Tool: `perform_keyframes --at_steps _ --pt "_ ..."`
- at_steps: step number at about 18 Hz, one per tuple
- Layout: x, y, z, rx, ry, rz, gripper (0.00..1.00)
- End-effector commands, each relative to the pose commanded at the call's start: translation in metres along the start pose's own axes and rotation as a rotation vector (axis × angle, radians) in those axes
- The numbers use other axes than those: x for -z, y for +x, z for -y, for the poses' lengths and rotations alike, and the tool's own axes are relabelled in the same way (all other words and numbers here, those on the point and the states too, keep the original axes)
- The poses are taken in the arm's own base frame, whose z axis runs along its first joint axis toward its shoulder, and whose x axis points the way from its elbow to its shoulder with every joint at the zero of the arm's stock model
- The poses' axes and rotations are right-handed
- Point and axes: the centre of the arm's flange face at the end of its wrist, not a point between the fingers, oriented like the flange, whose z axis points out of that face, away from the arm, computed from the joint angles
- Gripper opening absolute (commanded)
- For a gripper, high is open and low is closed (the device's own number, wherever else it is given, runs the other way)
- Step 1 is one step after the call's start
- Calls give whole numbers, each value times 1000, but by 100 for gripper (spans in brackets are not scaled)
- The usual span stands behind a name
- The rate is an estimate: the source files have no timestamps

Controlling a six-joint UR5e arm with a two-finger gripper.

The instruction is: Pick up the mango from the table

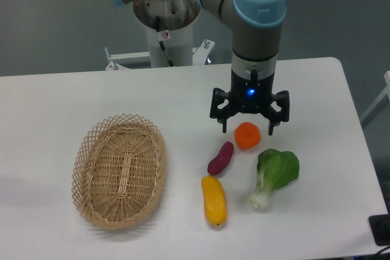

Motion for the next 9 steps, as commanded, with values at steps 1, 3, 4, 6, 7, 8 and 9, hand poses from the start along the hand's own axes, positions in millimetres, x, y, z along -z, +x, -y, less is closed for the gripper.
perform_keyframes --at_steps 1,3,4,6,7,8,9 --pt "-2 1 0 -6 -2 -2 100" --pt "-2 1 0 -7 -2 -2 100" --pt "-4 2 -1 -7 -3 -4 100" --pt "-5 0 0 -6 10 7 100" --pt "-5 0 2 4 25 15 100" --pt "-6 -2 4 9 47 26 100" --pt "-4 -1 8 16 68 37 100"
